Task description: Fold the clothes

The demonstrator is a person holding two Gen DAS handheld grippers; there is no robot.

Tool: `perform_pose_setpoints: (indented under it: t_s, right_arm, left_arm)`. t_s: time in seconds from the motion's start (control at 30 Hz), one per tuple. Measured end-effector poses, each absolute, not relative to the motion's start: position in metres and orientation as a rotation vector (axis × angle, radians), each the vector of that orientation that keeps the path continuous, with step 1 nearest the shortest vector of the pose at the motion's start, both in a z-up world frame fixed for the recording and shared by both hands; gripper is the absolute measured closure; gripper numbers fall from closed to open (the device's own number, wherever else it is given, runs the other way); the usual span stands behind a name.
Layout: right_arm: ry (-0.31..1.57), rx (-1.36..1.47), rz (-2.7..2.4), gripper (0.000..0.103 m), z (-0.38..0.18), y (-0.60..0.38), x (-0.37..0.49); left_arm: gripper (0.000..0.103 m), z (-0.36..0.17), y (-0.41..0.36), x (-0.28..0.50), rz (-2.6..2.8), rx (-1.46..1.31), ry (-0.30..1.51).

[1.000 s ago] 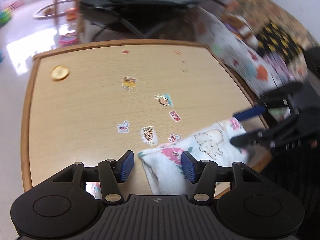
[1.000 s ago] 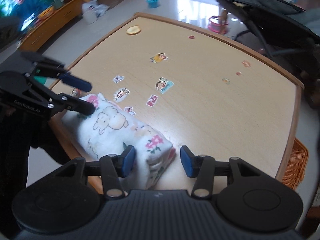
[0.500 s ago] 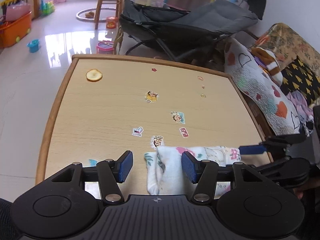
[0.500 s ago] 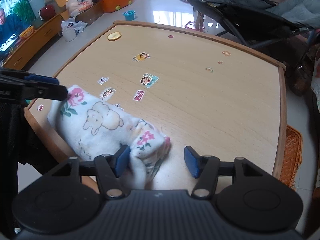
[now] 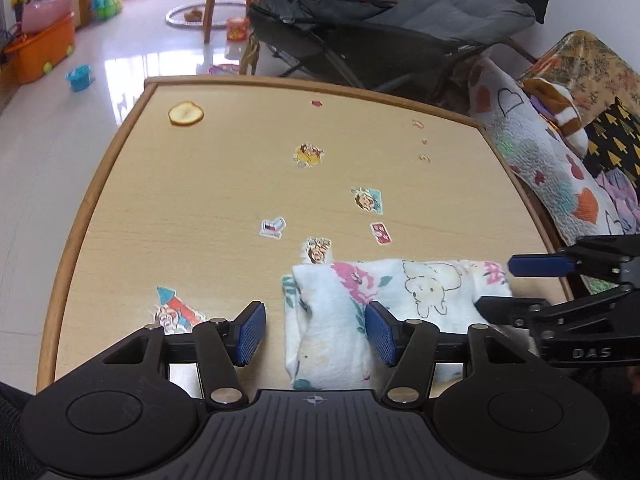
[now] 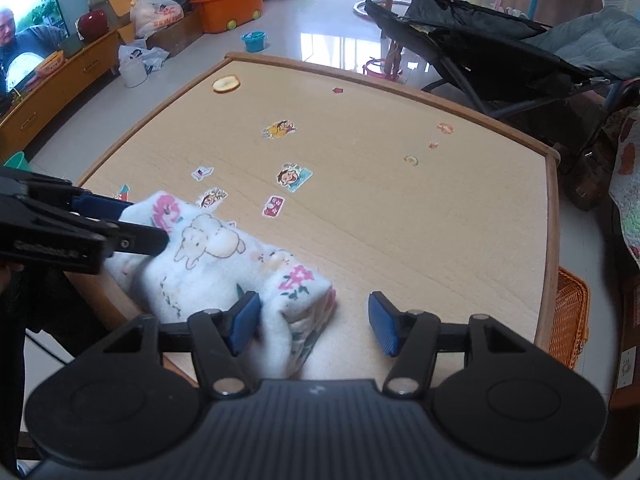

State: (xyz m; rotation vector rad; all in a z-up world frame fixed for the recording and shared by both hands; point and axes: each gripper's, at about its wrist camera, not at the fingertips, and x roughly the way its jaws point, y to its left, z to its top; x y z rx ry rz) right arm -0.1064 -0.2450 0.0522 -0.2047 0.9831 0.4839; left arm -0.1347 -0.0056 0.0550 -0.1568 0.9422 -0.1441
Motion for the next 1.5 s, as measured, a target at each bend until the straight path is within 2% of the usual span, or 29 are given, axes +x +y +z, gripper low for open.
perform_pose_setpoints:
  t_s: [0.43,0.67,0.87,1.2,1.3,1.37,1.43,1.5]
  right_arm:
    - [0.923,-0.086,0.357,0.044,0.08,-0.253,-0.119]
    - [0.99,0.031,0.3,0.044,0.054,-0.252,-0.113]
    - [0.982,0.037,0.299,0.044,0.044,-0.253,-0.112]
    - [0.995,0.13,0.288,0.044,0.029,-0.26,-0.112]
    - [0.993,0.157,0.293,0.048,0.027,-0.261,-0.113]
    - [0.994,0.18,0.301,0.053,0.025,-0.262,-0.113]
    - [0.995,0.214,0.321,0.066,0.025,-0.264,-0.113]
    - [0.997,0.242,0.33,0.071,0.024,-0.265,-0.112]
  left_arm:
    - [0.044,0.039,-0.002,-0.132,-0.138,-0.214,0.937]
    - [0.042,0.035,-0.005,-0.132,-0.121,-0.228,0.938]
    - [0.034,0.033,-0.009,-0.131,-0.103,-0.228,0.94]
    - [0.031,0.033,-0.017,-0.13,-0.069,-0.223,0.941]
    - [0.031,0.033,-0.019,-0.129,-0.054,-0.225,0.943]
    - [0.031,0.033,-0.019,-0.13,-0.053,-0.228,0.943]
    - [0.031,0.033,-0.019,-0.13,-0.057,-0.234,0.943]
    - [0.031,0.033,-0.018,-0.131,-0.071,-0.246,0.939]
